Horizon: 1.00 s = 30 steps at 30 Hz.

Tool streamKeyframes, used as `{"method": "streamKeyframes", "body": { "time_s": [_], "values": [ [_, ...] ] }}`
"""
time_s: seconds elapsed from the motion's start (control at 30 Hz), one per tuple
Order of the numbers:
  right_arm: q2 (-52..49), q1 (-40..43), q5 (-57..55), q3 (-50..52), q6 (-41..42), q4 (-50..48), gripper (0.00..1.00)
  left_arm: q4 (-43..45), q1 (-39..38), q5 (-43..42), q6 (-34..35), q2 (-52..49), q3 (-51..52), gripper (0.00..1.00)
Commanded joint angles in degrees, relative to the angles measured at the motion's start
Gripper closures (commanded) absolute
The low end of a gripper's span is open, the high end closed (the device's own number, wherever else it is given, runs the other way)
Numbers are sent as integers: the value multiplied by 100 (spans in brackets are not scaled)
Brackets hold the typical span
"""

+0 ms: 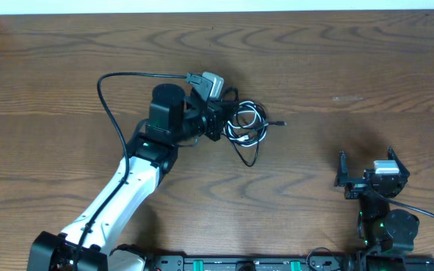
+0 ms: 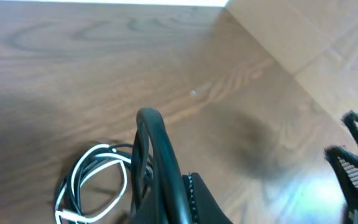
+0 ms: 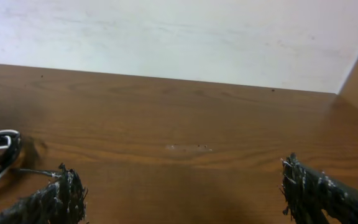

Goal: Untangle cables

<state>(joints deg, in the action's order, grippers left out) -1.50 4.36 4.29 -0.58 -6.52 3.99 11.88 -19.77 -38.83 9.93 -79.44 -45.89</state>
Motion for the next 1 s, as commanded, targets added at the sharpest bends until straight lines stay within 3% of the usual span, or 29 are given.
{"method": "streamKeyframes", "body": {
  "time_s": [0.0, 0.27, 0.97],
  "values": [
    [-2, -28, 24, 26, -37, 2, 1, -57, 101, -575, -402, 111, -59, 93],
    [-2, -28, 22, 26, -37, 0, 1, -168, 101, -509, -835, 111, -59, 93],
    [0, -28, 24, 26, -37, 2, 1, -428, 402, -514, -728, 745, -59, 93]
  ]
}}
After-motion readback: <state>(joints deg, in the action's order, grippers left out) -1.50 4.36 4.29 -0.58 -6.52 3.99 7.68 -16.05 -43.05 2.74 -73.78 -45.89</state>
